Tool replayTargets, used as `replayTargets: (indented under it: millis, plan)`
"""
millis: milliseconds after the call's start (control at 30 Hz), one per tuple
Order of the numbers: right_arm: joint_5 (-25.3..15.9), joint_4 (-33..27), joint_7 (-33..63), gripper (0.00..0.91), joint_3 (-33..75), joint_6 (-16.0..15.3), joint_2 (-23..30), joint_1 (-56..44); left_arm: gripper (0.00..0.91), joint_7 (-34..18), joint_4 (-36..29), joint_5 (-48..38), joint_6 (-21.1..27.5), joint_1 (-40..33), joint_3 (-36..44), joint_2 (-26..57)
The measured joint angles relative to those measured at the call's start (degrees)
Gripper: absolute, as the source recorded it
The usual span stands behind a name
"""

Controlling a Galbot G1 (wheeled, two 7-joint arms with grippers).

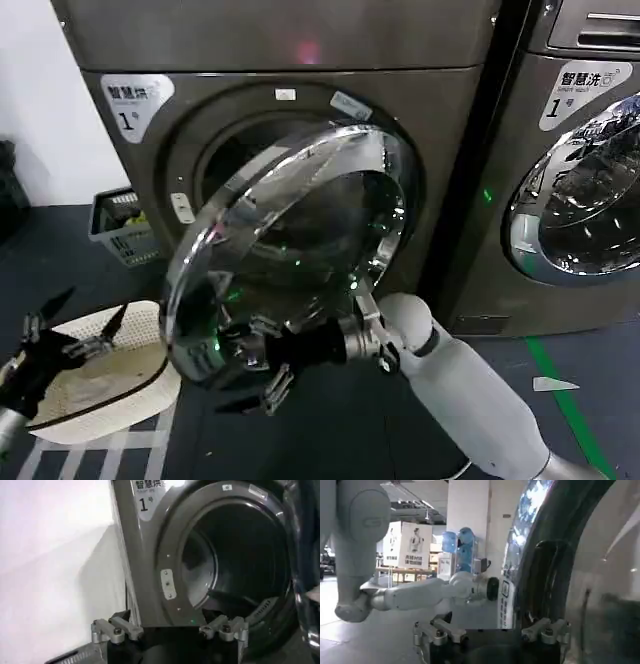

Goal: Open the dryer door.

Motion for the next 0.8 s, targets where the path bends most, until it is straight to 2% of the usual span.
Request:
replayTargets:
  millis: [400,800]
  plan:
    - [0.0,0.0,-8.6,0.907,2.5,-1.5,-2.2,-1.5,0.907,0.0,0.5,-1.2,0.3,-1.4,1.5,2.4]
    - [-0.4,1.3,-16.7,0.907,5.0,-1.1,-5.0,-4.0,0.907,-0.1,-0.8,-1.1,0.2,-2.9,5.7,3.4]
